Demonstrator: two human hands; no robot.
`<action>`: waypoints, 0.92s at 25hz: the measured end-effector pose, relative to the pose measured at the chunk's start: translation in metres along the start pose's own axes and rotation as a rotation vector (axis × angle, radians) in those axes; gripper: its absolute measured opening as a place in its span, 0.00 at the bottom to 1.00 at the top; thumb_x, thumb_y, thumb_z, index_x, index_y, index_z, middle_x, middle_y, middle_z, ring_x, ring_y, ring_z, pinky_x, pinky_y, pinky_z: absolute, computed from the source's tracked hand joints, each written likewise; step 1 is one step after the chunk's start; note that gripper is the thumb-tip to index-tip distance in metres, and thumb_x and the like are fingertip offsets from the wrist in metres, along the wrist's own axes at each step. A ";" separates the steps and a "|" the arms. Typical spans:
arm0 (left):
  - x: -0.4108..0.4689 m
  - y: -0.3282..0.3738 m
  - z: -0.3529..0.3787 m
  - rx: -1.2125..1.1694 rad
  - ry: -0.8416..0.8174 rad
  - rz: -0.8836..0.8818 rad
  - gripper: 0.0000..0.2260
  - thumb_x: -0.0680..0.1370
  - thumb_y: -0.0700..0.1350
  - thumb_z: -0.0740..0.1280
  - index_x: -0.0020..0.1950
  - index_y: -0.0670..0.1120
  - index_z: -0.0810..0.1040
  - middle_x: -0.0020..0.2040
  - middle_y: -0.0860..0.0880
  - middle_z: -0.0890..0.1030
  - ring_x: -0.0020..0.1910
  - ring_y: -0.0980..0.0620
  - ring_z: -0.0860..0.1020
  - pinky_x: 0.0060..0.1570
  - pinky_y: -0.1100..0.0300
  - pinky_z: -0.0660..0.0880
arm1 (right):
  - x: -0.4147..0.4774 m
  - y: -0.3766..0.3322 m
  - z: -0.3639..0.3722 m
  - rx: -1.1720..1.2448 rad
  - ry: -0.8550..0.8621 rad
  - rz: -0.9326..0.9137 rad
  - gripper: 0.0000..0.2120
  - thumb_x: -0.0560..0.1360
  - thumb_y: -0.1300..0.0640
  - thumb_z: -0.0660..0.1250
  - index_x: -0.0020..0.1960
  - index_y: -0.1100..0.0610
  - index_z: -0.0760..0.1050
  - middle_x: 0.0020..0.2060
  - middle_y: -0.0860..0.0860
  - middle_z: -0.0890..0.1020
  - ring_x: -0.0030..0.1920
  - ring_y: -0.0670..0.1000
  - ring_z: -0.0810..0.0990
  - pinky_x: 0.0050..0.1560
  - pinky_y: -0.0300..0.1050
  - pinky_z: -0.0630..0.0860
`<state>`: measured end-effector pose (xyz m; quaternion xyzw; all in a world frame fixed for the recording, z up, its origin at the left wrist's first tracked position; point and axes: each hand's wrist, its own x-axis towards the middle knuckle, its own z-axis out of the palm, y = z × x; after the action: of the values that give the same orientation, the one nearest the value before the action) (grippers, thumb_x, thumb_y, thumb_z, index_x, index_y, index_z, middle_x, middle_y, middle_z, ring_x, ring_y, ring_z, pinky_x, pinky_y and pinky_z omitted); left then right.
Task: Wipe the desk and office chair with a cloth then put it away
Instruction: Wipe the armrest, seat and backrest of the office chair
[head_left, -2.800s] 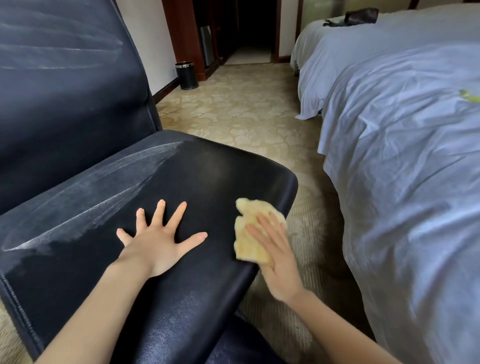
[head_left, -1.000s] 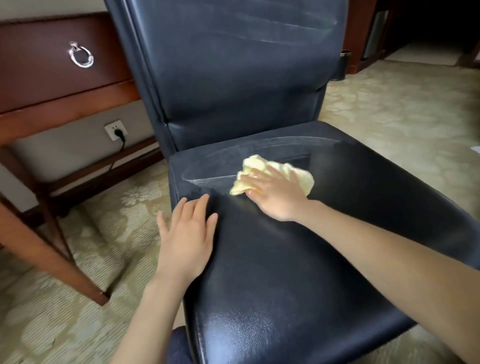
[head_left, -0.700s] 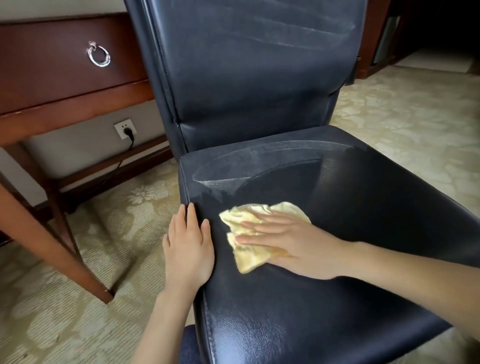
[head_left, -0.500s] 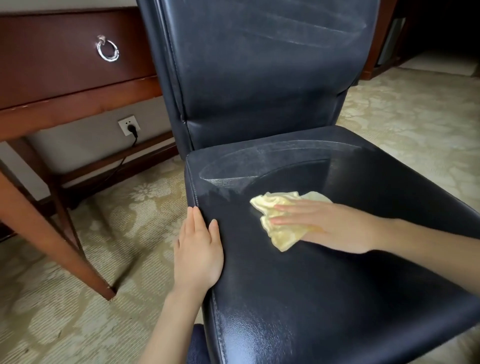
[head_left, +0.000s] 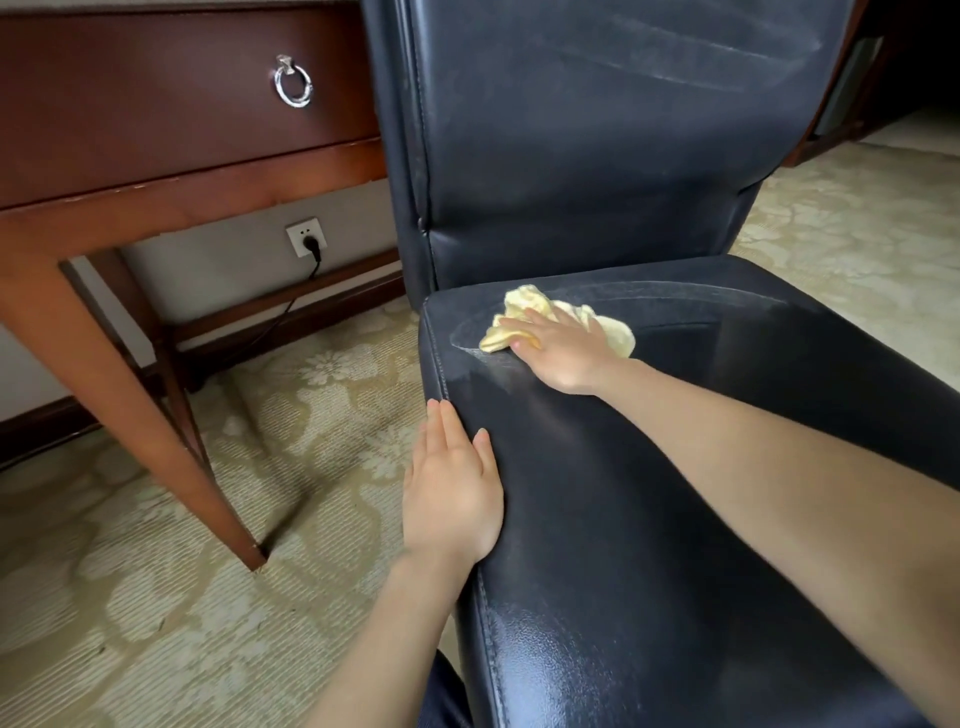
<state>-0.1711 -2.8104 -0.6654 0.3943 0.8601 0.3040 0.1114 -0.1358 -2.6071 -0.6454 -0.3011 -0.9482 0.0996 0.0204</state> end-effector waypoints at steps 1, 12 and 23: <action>0.000 0.000 0.000 0.002 0.003 -0.001 0.21 0.83 0.49 0.49 0.73 0.40 0.57 0.76 0.44 0.58 0.74 0.45 0.58 0.70 0.50 0.58 | 0.008 -0.013 0.003 -0.003 -0.002 0.009 0.21 0.82 0.45 0.45 0.75 0.37 0.54 0.77 0.44 0.49 0.77 0.52 0.44 0.74 0.59 0.39; -0.009 0.001 0.003 -0.013 -0.036 -0.042 0.24 0.83 0.49 0.46 0.78 0.43 0.49 0.79 0.47 0.49 0.77 0.49 0.49 0.73 0.50 0.54 | -0.085 -0.023 0.004 0.135 -0.059 -0.467 0.22 0.83 0.50 0.52 0.75 0.42 0.54 0.76 0.42 0.54 0.76 0.42 0.47 0.75 0.39 0.41; -0.080 0.019 0.016 0.153 -0.017 0.022 0.38 0.78 0.65 0.47 0.77 0.41 0.42 0.78 0.44 0.44 0.76 0.48 0.50 0.73 0.57 0.48 | -0.142 0.029 -0.006 0.144 -0.117 -0.355 0.21 0.82 0.52 0.56 0.73 0.41 0.59 0.75 0.41 0.59 0.75 0.42 0.53 0.73 0.34 0.45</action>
<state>-0.0997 -2.8538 -0.6704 0.4136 0.8755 0.2350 0.0848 -0.0029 -2.6650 -0.6424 -0.1204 -0.9764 0.1792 0.0038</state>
